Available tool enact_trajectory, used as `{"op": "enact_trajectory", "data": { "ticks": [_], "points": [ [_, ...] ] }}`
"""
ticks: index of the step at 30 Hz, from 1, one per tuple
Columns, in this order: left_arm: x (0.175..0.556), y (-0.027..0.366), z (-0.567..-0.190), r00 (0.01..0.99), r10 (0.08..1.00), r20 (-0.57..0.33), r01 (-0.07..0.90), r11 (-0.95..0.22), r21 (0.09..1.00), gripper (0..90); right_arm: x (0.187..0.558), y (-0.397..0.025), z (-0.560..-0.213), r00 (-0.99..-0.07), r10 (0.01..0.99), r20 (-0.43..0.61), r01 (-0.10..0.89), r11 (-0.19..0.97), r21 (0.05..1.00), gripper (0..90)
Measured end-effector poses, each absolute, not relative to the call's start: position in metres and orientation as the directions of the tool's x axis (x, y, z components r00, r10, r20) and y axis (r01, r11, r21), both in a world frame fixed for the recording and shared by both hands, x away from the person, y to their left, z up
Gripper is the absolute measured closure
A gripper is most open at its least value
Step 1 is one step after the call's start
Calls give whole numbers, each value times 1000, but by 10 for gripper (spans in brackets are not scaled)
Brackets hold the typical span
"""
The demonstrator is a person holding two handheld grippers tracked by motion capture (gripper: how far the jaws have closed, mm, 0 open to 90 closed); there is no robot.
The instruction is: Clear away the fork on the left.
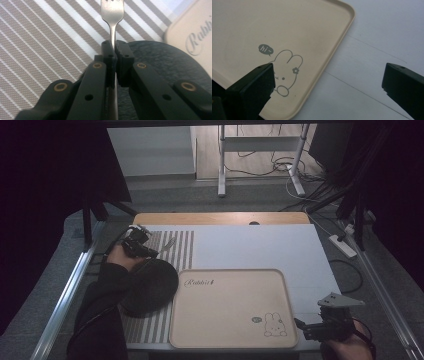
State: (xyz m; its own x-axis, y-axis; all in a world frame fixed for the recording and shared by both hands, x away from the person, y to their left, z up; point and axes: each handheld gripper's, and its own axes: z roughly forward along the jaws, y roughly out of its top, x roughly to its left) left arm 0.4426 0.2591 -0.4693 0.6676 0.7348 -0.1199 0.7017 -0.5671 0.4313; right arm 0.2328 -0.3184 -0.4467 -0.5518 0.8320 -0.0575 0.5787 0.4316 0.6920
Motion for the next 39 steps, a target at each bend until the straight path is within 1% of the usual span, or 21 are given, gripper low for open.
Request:
{"op": "enact_trajectory", "data": {
  "ticks": [6, 12, 22, 32, 39],
  "points": [
    [431, 255, -468, 658, 740, -136, 709, -550, 442, 865, 234, -322, -445, -525, 848, -71, 558, 406, 723, 0],
    [422, 252, -467, 650, 744, -154, 719, -538, 440, 865, 239, -329, -445, -508, 860, -40, 573, 373, 730, 0],
    [398, 236, -458, 665, 727, -172, 708, -541, 454, 865, 241, -330, -446, -519, 855, -24, 582, 373, 723, 0],
    [369, 217, -460, 672, 713, -200, 710, -544, 447, 864, 240, -328, -446, -526, 850, -31, 576, 383, 722, 0],
    [352, 203, -461, 675, 711, -195, 711, -559, 427, 865, 240, -328, -446, -534, 844, -36, 573, 393, 720, 0]
  ]
}}
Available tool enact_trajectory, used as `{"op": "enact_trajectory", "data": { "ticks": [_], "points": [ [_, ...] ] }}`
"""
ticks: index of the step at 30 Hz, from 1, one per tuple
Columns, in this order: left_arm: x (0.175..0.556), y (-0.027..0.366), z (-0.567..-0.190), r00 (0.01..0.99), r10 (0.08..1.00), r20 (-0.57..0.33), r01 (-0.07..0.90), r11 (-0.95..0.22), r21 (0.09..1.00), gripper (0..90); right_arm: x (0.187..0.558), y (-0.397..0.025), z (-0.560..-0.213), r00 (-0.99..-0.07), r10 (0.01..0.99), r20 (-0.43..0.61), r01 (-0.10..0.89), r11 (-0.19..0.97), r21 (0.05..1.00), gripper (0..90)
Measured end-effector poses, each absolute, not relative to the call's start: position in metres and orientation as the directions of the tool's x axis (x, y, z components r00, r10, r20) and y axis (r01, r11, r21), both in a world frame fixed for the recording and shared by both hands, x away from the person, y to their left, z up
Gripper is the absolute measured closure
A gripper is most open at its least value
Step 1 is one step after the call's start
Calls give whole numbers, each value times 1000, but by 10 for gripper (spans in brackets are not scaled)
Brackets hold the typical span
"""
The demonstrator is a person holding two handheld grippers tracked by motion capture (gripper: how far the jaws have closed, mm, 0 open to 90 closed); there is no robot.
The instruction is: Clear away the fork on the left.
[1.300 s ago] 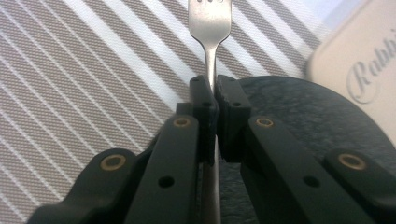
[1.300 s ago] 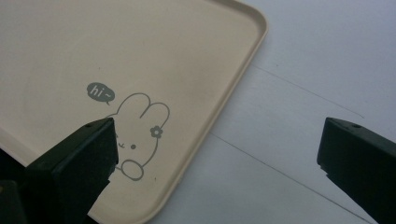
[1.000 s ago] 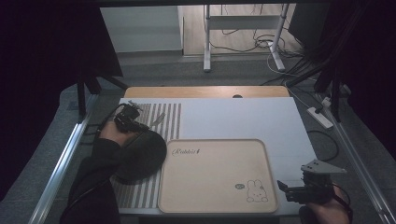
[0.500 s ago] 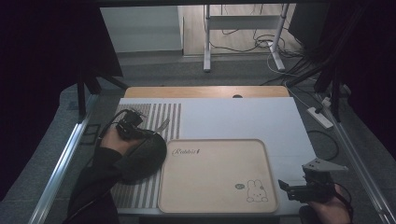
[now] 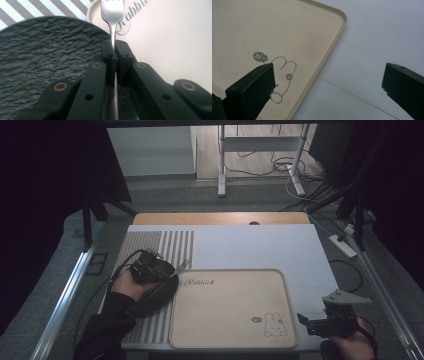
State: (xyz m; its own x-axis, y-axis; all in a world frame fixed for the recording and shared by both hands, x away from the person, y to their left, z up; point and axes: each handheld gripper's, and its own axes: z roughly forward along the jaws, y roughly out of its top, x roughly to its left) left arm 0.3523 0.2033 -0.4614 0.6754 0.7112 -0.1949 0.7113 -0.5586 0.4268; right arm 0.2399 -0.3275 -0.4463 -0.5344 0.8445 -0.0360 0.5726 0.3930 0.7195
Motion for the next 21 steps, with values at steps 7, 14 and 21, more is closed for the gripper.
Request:
{"op": "enact_trajectory", "data": {
  "ticks": [7, 14, 21],
  "points": [
    [336, 189, -463, 681, 703, -206, 709, -563, 424, 865, 240, -327, -446, -540, 841, -37, 570, 398, 718, 0],
    [324, 172, -467, 679, 705, -205, 715, -571, 403, 865, 240, -326, -447, -546, 837, -42, 567, 406, 716, 0],
    [316, 157, -469, 679, 703, -212, 717, -573, 398, 864, 240, -326, -447, -549, 835, -44, 566, 410, 715, 0]
  ]
}}
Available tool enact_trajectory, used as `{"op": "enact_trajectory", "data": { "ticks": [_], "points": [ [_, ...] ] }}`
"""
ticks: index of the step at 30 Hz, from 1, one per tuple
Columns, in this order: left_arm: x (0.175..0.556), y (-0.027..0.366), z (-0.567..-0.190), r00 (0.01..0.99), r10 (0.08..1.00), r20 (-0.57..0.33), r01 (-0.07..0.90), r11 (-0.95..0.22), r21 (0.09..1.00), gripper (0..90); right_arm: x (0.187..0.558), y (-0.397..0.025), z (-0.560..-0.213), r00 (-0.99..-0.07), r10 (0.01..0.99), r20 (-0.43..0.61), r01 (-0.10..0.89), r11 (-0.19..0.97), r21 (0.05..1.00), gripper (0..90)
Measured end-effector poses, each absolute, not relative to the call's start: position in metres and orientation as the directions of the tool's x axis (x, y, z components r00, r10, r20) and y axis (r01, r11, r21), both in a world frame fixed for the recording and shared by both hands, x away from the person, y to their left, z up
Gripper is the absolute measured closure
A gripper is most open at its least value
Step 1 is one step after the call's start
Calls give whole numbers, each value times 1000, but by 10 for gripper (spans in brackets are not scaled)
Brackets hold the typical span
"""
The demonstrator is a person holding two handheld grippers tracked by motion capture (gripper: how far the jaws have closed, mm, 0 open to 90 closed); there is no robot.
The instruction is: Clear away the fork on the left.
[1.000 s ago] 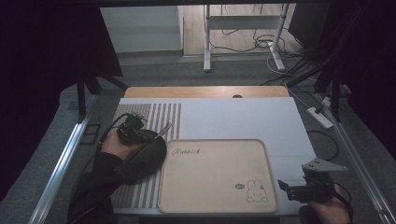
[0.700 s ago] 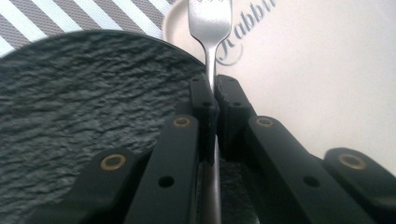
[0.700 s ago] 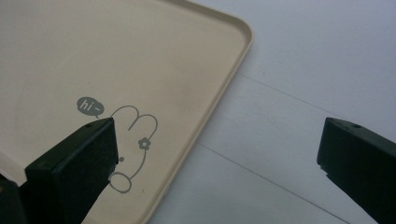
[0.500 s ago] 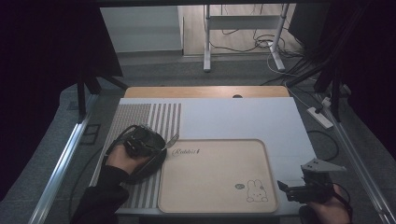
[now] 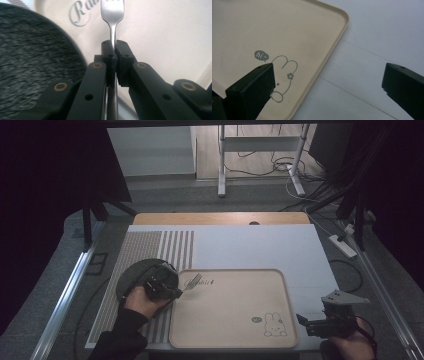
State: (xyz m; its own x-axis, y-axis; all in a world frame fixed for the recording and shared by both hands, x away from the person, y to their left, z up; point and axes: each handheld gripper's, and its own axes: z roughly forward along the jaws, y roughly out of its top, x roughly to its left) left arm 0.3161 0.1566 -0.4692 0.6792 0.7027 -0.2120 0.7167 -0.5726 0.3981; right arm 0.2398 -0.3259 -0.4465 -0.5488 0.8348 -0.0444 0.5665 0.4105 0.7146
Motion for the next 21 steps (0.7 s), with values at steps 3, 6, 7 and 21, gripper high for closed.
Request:
{"op": "enact_trajectory", "data": {
  "ticks": [3, 6, 7, 21],
  "points": [
    [312, 147, -471, 676, 696, -244, 722, -558, 409, 864, 240, -326, -447, -549, 834, -45, 566, 411, 714, 0],
    [311, 139, -473, 676, 695, -247, 724, -562, 401, 864, 240, -326, -447, -550, 834, -45, 566, 412, 714, 0],
    [311, 139, -473, 676, 695, -247, 724, -562, 401, 864, 240, -326, -447, -550, 834, -45, 566, 412, 714, 0],
    [310, 106, -486, 674, 693, -255, 728, -567, 385, 863, 240, -325, -447, -555, 830, -51, 565, 421, 709, 0]
  ]
}}
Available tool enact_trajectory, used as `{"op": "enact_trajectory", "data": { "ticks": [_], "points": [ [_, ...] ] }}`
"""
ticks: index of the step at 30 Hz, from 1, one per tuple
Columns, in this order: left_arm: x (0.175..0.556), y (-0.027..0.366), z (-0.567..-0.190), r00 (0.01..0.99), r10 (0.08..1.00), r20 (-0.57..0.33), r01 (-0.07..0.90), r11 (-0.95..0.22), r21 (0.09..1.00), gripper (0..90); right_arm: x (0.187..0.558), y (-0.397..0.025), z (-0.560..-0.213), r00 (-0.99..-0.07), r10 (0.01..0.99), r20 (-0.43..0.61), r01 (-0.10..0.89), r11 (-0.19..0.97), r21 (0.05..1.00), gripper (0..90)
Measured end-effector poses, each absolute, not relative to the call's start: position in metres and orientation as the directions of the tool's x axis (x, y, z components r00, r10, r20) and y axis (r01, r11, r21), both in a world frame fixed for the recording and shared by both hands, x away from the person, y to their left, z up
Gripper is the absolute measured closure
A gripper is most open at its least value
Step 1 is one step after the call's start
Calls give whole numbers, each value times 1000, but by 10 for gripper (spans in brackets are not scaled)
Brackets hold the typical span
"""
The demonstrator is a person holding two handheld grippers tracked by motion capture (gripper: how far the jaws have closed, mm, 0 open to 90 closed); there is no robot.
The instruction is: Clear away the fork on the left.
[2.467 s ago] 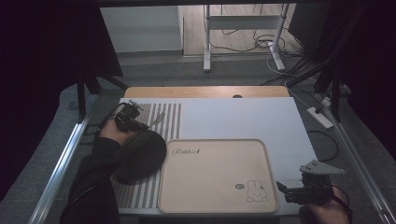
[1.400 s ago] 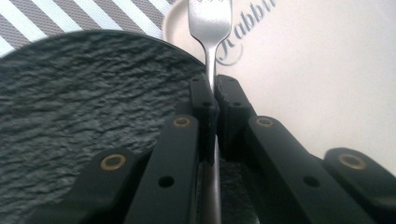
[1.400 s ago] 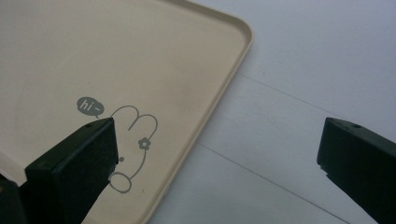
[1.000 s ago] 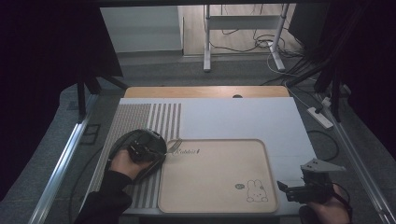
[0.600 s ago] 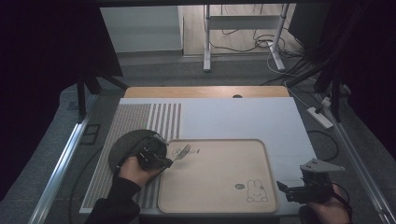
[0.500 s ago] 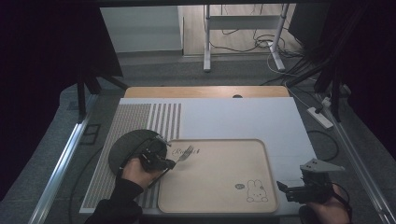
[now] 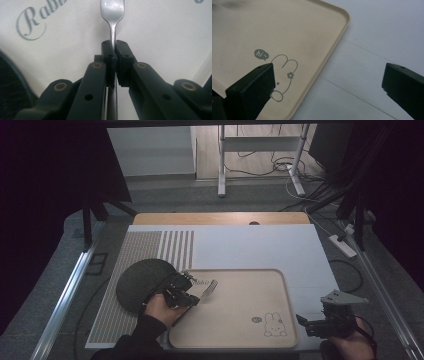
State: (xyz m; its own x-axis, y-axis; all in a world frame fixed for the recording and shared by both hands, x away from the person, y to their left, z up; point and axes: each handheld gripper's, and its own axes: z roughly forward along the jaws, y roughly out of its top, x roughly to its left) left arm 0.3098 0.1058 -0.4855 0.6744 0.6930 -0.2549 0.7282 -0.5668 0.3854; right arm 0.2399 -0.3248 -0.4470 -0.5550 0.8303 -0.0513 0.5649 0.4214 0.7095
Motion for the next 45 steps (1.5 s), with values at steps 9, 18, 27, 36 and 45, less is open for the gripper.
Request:
{"op": "enact_trajectory", "data": {
  "ticks": [9, 18, 27, 36, 45],
  "points": [
    [311, 83, -503, 696, 689, -203, 709, -616, 342, 861, 240, -325, -447, -559, 828, -53, 564, 426, 707, 0],
    [304, 79, -487, 743, 637, -205, 650, -613, 450, 836, 240, -324, -447, -561, 826, -57, 564, 431, 705, 0],
    [315, 76, -507, 714, 667, -212, 689, -617, 381, 894, 240, -324, -447, -566, 823, -56, 561, 434, 705, 0],
    [327, 105, -508, 659, 730, -182, 733, -568, 374, 894, 239, -324, -447, -568, 821, -57, 561, 436, 704, 0],
    [336, 131, -509, 600, 777, -192, 777, -509, 371, 893, 239, -324, -447, -568, 821, -57, 561, 437, 703, 0]
  ]
}}
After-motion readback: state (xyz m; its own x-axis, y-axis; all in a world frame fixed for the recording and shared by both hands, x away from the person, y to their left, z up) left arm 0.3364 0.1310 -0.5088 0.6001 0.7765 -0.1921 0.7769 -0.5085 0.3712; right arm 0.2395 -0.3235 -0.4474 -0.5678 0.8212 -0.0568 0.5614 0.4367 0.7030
